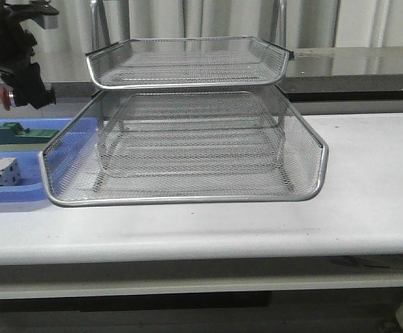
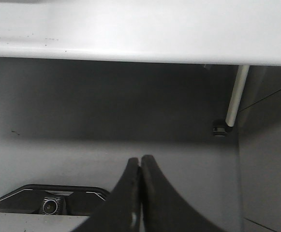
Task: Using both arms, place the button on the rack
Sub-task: 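Lift the red button with the left gripper and carry it over the pulled-out tray, then lower the red button into the middle mesh tray and open the left gripper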
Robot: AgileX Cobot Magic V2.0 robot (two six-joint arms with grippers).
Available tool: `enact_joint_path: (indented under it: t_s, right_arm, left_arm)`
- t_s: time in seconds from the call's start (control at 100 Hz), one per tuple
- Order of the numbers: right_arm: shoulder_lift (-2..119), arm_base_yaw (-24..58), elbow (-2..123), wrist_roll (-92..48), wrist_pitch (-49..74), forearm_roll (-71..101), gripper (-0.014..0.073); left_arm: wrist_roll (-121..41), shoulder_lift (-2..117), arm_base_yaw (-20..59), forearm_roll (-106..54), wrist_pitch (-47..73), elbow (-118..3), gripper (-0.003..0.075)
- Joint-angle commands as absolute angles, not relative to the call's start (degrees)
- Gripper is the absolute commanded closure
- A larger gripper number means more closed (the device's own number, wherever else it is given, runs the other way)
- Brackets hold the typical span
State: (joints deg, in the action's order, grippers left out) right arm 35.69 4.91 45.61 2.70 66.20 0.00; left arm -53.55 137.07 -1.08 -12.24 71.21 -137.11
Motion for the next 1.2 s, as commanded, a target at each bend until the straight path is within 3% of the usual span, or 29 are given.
enact_joint_path:
  t_s: [0.0, 0.15, 0.66, 0.89, 1.19]
  right_arm:
    - [35.72, 4.70, 47.51, 2.60, 63.80, 0.00, 0.0661]
    - [35.72, 4.70, 47.51, 2.60, 63.80, 0.00, 0.0661]
    - [35.72, 4.70, 47.51, 2.60, 63.80, 0.00, 0.0661]
    - [35.72, 4.70, 47.51, 2.60, 63.80, 0.00, 0.0661]
    - [35.72, 4.70, 47.51, 2.60, 63.80, 0.00, 0.0661]
  left_arm:
    - [-50.41, 130.08, -1.36, -12.10, 72.55, -138.82, 0.0740]
    - [-47.41, 125.15, -1.36, -11.59, 72.55, -135.56, 0.0740]
    - [-41.92, 98.40, 0.72, -13.45, 72.55, -106.66, 0.0741]
    - [-40.40, 91.35, 7.37, -13.58, 72.55, -101.18, 0.0741]
    - [-39.16, 90.94, 21.04, -13.58, 72.55, -98.21, 0.0741]
